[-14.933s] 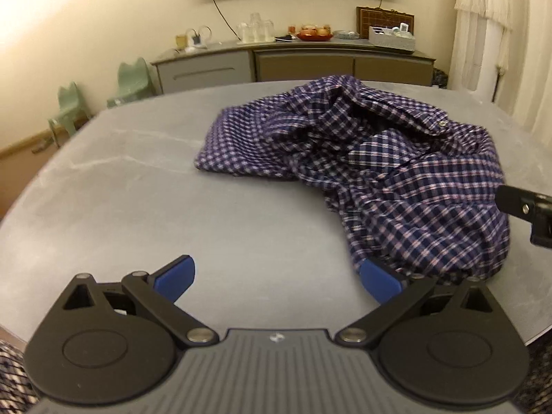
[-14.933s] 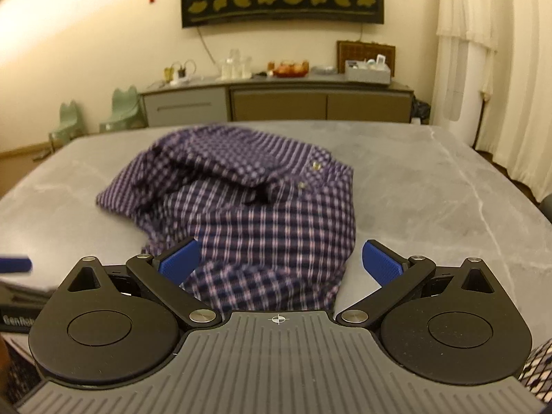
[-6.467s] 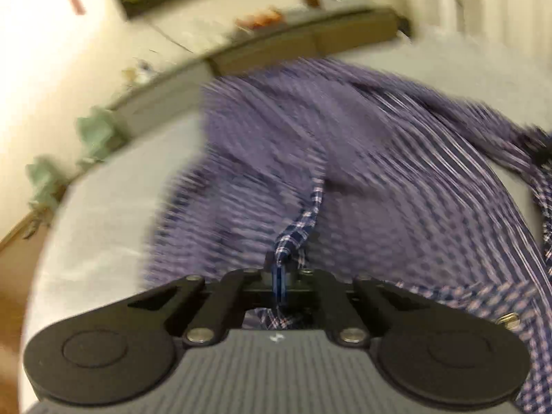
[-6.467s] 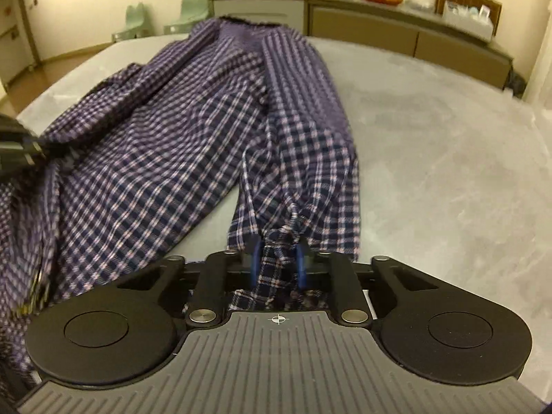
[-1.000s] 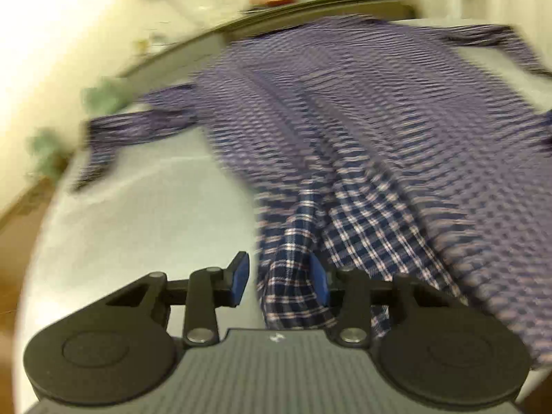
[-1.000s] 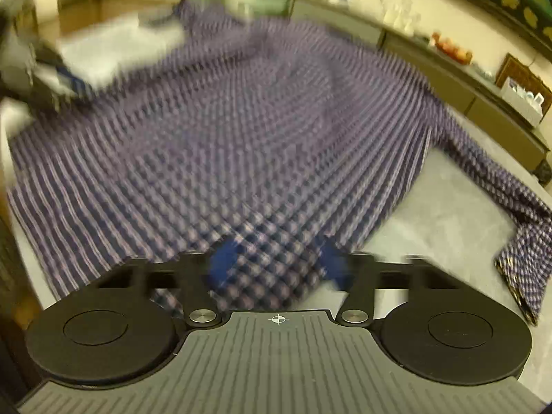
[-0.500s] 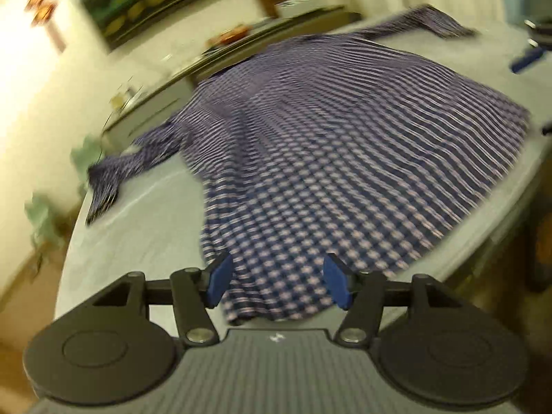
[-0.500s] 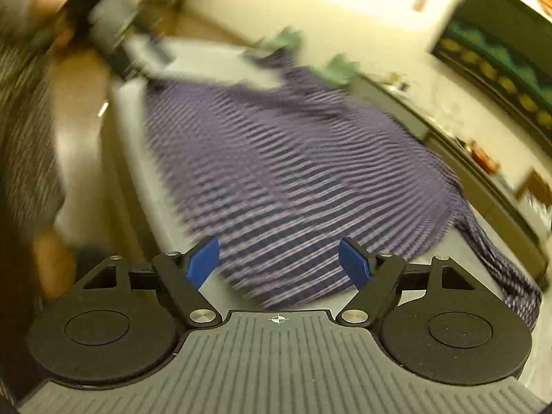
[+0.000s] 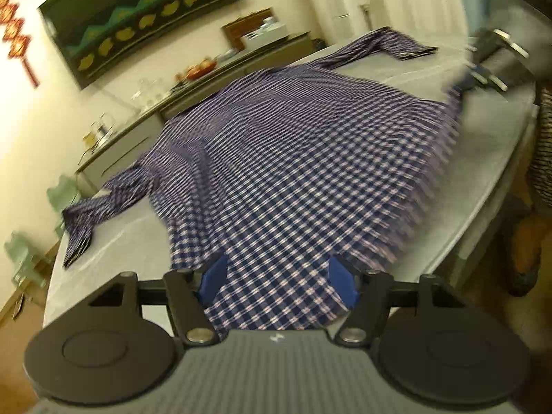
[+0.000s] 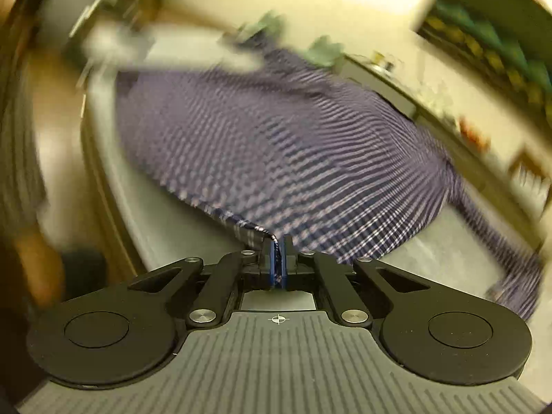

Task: Fold clothes

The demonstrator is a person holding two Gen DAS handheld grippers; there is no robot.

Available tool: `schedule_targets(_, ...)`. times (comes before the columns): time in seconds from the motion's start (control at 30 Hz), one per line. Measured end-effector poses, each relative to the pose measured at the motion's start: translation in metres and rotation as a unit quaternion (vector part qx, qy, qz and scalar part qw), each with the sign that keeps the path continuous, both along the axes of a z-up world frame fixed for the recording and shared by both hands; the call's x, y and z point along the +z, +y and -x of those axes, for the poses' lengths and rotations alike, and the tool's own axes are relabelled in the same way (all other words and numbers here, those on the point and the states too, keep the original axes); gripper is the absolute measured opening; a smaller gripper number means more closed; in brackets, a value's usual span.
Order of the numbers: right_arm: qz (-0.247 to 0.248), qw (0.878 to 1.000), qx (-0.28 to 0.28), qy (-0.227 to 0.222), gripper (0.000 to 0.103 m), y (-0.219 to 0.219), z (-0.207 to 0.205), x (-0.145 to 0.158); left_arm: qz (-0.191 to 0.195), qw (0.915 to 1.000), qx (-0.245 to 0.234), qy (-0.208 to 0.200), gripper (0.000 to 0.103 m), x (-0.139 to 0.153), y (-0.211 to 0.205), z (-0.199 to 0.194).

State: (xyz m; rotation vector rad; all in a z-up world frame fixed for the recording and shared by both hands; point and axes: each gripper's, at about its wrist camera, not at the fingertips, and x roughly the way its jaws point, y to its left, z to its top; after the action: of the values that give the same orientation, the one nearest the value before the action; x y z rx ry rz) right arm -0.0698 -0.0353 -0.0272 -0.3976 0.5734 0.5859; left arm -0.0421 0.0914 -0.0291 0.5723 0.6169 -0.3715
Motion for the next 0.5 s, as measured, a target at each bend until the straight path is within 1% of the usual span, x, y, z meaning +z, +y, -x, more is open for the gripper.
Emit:
schedule_targets(0.03,-0.042,0.999,-0.024,0.02,0.0,-0.008,-0.014,0.006,0.0,0.9999,-0.013,-0.002,0.071,-0.001,-0.003,0.003)
schedule_targets(0.1,-0.114,0.989,-0.076,0.058,0.0,-0.03,-0.042,0.013,-0.001,0.9992,-0.04,-0.005,0.074,-0.002,-0.009,0.008)
schedule_targets(0.17,-0.157,0.979,-0.108,0.079,0.0,-0.046,-0.059,0.014,-0.012,0.9984,-0.054,-0.012,0.077,-0.008,-0.018,0.009)
schedule_targets(0.2,-0.177,0.972,-0.123,0.09,0.0,-0.053,-0.067,0.014,-0.022,0.9984,-0.05,-0.017,0.077,-0.012,-0.022,0.006)
schedule_targets(0.23,-0.197,0.966,-0.138,0.1,0.0,-0.061,-0.075,0.014,-0.031,0.9987,-0.035,-0.022,0.077,-0.016,-0.024,0.0)
schedule_targets(0.3,-0.227,0.957,-0.146,0.108,0.0,-0.068,-0.081,0.016,-0.046,0.9985,0.002,-0.031,0.077,-0.023,-0.022,-0.017)
schedule_targets(0.37,-0.244,0.953,-0.146,0.104,0.0,-0.069,-0.082,0.019,-0.058,0.9968,0.04,-0.037,0.075,-0.028,-0.019,-0.03)
schedule_targets(0.43,-0.253,0.95,-0.151,0.099,0.0,-0.071,-0.08,0.019,-0.065,0.9962,0.052,-0.026,0.075,-0.032,-0.014,-0.038)
schedule_targets(0.5,-0.254,0.952,-0.148,0.087,0.0,-0.073,-0.071,0.022,-0.071,0.9957,0.057,-0.018,0.075,-0.036,-0.012,-0.042)
